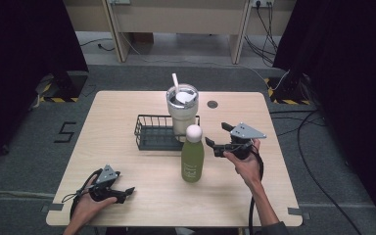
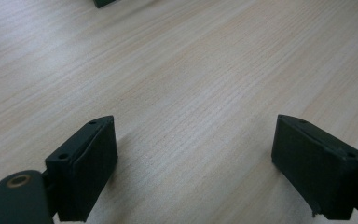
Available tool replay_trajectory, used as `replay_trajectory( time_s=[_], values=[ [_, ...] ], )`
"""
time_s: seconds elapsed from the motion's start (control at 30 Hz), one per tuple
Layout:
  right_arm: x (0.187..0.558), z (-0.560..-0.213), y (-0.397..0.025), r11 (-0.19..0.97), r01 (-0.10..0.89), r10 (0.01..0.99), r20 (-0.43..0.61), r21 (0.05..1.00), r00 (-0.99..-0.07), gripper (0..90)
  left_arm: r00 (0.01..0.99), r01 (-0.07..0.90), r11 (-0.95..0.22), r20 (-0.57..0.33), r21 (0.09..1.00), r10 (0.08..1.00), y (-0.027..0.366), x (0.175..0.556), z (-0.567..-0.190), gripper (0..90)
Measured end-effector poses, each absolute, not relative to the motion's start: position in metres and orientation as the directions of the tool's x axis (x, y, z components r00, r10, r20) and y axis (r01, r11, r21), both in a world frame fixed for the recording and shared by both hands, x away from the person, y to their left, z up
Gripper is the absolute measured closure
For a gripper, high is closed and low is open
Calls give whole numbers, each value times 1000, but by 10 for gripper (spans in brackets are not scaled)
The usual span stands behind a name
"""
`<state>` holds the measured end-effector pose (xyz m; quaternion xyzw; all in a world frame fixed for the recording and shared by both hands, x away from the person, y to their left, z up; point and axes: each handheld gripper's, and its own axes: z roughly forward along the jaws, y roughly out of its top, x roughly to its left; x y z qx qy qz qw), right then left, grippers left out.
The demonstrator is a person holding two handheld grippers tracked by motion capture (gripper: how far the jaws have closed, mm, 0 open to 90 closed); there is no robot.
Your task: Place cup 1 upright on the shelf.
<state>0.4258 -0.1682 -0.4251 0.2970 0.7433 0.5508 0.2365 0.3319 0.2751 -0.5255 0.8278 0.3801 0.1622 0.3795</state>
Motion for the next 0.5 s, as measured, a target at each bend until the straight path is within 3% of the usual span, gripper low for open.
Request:
replay_trajectory(
  time_s=[0.5],
  values=[
    [406, -429, -192, 188, 195, 759, -16, 963, -651, 152, 656, 507, -422, -20, 752, 754, 275, 332, -525, 134]
  ],
)
